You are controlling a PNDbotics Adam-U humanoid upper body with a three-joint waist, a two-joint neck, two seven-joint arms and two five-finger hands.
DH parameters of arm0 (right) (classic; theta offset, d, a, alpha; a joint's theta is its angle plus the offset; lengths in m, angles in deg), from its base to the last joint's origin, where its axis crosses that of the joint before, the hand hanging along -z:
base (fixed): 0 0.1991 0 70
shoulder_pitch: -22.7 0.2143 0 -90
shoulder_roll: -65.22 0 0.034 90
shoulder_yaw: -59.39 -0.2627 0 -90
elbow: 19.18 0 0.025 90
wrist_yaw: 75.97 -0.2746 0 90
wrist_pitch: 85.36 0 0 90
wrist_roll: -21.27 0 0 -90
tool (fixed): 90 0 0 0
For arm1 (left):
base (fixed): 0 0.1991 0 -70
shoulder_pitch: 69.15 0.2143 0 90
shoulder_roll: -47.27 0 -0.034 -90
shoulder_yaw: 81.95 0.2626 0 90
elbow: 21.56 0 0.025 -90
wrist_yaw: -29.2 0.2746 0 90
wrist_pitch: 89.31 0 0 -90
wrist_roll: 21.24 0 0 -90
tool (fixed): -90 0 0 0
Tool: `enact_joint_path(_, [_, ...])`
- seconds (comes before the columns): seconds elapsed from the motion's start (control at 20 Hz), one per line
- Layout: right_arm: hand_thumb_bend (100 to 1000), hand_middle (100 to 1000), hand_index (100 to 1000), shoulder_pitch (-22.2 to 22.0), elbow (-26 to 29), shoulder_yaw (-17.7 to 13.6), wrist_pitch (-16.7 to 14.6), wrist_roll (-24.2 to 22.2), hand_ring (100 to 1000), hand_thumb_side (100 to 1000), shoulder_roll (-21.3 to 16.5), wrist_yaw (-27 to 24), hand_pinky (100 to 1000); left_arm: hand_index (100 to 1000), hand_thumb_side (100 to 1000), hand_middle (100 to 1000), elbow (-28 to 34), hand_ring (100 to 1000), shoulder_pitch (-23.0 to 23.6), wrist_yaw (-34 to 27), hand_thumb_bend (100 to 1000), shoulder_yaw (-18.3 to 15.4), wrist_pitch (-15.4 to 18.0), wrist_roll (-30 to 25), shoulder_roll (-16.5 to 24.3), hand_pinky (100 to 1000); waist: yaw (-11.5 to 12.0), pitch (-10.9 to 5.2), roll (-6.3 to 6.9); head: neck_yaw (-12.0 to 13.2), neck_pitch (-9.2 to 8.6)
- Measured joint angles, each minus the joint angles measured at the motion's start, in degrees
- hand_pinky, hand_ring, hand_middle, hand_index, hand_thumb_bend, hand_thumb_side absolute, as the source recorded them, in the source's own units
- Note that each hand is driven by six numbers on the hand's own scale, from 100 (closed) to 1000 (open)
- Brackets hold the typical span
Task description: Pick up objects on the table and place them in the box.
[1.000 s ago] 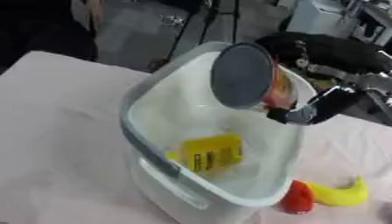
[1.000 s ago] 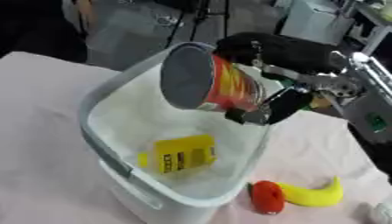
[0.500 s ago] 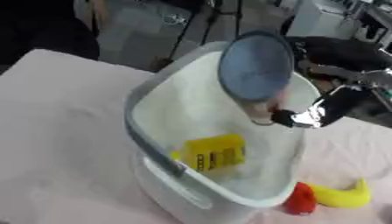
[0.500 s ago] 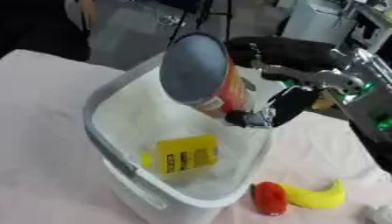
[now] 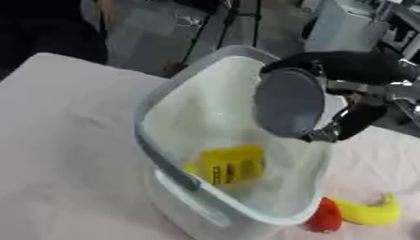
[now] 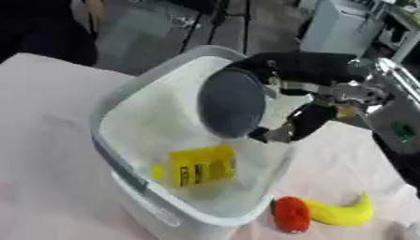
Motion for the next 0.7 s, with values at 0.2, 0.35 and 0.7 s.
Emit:
enact_joint_path(0.2, [354,1000,1000,-0.40,-1.03,0.01,-0.43,0.56,1000,740,-0.06,1.76,1000,668,971,600,0.00,467,0.00,-0.02,100,-0.02,0.24,0.19,-0.02,586,0.02,0.40,0.00,-0.12,-0.39])
enact_joint_path(0.35, [327,1000,1000,-0.58,-1.25,0.08,-0.88,1.30,1000,733,-0.31,2.29,1000,668,971,600,0.00,467,0.00,-0.03,100,-0.02,0.34,0.30,-0.03,586,-0.08,0.77,0.00,-0.26,-0.83])
enact_joint_path(0.7, [284,1000,1000,-0.46,-0.83,0.16,-1.20,2.73,1000,736,-0.31,1.88,1000,668,971,600,0.00,467,0.19,-0.03,100,-0.03,0.47,0.42,-0.03,585,-0.84,0.92,0.00,-0.42,-1.04])
